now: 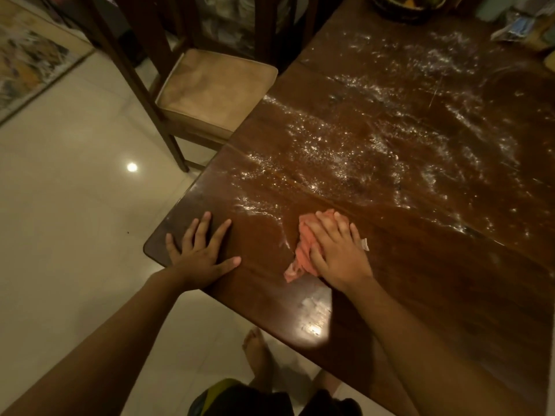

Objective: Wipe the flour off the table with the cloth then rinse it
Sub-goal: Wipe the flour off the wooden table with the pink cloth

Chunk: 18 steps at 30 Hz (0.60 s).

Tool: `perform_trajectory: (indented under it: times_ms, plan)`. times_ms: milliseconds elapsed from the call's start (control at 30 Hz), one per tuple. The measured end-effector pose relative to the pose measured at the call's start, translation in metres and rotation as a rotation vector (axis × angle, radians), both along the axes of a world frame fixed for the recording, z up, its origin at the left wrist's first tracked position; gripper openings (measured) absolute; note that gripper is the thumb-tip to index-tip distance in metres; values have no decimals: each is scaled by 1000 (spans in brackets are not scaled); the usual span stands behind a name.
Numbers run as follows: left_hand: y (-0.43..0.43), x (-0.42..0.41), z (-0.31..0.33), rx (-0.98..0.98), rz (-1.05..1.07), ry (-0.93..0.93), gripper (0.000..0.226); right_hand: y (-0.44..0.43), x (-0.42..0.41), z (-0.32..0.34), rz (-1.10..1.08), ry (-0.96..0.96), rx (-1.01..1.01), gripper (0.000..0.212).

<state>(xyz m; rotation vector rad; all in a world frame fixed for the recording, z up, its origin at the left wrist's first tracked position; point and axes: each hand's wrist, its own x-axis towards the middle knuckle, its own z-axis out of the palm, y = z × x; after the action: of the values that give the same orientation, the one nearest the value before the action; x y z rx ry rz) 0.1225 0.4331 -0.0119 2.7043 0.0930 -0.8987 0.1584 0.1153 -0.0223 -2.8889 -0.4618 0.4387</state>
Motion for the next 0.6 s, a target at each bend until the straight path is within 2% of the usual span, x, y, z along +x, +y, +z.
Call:
perform_trajectory:
  times_ms: [67, 133, 267, 367, 433, 500, 600]
  plan:
    - [1, -1, -1, 10, -1, 1, 84, 36, 13, 1, -185, -20, 27, 62]
    - [0, 1, -1, 14, -3, 7, 84, 75, 23, 0, -249, -11, 6, 62]
    - [9, 5, -7, -47, 24, 10, 86, 117, 14, -1, 110, -3, 5, 61]
    - [34, 8, -11, -49, 9, -61, 94, 84, 6, -3, 358, -39, -24, 58]
    - [43, 11, -11, -29, -16, -59, 92, 52, 14, -1, 399, -17, -78, 57]
    - [42, 11, -11, 2, -36, -39, 88, 39, 28, 0, 294, -11, -107, 57]
    - [38, 10, -11, 7, -36, -38, 87, 72, 44, -2, 48, -13, -70, 63]
